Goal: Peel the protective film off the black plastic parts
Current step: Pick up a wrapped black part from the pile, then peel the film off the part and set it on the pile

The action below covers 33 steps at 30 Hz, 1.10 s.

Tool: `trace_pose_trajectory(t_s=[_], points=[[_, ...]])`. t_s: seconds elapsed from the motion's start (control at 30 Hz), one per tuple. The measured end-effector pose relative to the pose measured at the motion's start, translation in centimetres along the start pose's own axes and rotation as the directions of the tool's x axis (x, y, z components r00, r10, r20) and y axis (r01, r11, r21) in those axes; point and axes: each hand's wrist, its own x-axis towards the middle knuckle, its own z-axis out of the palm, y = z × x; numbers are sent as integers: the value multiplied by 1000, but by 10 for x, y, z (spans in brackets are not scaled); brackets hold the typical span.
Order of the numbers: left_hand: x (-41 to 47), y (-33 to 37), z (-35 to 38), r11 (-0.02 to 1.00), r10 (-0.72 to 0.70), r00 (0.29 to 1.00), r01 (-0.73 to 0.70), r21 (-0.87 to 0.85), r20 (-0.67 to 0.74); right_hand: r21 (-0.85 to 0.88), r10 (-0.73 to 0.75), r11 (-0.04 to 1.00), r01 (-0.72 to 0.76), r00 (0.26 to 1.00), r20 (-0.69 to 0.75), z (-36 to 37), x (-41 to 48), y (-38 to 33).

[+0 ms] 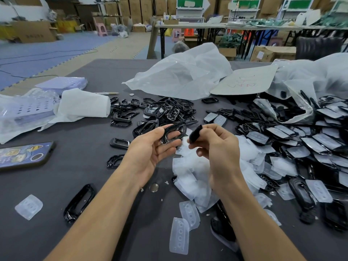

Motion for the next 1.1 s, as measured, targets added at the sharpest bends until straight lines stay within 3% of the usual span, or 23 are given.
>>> trace_pose_trajectory(t_s=[0.13,0.33,0.53,0.67,0.87,1.1], points=[[1,-1,-1,999,2,1000,-2,32,18,6,-7,1000,7,998,70,3,-3,1],[0,1,0,999,-9,1000,8,39,13,-178,-74,980,83,996,56,-3,-1,5],[-1,1,1,999,-20,1000,20,24,1,-207,-183,952,224,962,201,1,0,1],[-1,1,0,999,-41,999,41,30,7,-250,-213,935,249,963,164,2,-1,4],[-2,0,0,997,-56,998,54,55,21,-326,-247,917,231,969,-8,-3,0,6],[-5,-4,0,987,-34,999,28,158,31,-551,-318,769,325,941,112,-3,-2,8]])
